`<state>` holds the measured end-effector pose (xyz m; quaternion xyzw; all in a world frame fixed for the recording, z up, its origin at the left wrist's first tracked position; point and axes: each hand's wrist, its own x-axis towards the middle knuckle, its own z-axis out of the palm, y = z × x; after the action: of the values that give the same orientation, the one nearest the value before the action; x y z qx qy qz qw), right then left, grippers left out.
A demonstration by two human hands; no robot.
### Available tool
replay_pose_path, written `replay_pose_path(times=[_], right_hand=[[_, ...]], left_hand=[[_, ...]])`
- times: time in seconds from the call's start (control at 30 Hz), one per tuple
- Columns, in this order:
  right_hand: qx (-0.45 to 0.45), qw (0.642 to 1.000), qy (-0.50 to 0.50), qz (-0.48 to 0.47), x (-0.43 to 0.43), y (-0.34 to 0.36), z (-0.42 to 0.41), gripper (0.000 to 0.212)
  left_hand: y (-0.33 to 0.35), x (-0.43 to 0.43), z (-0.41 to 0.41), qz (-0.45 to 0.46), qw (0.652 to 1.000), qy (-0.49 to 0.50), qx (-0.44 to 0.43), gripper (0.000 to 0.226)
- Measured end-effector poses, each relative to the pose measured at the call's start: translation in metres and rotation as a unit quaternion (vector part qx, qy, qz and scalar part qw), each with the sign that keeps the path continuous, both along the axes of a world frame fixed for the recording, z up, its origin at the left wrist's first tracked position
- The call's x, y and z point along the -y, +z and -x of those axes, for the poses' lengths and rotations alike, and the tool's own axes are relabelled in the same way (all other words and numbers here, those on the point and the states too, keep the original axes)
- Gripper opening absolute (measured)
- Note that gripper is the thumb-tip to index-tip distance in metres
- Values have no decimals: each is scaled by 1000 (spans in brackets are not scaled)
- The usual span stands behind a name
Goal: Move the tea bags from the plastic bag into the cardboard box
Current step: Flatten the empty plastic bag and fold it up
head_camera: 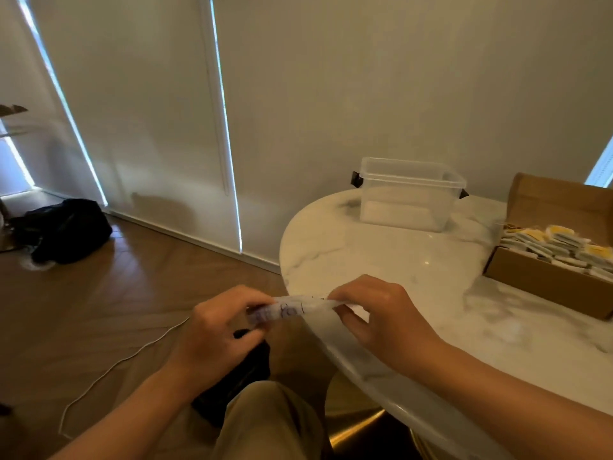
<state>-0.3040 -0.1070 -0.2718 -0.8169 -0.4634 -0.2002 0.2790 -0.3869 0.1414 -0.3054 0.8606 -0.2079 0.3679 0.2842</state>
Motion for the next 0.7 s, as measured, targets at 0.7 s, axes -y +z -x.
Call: replay_pose_path(times=[0.7], right_hand=[[-410,901,-73,-121,-235,-65,1,13]], left_hand=[[-65,-132,53,434,863,233,-113,29]])
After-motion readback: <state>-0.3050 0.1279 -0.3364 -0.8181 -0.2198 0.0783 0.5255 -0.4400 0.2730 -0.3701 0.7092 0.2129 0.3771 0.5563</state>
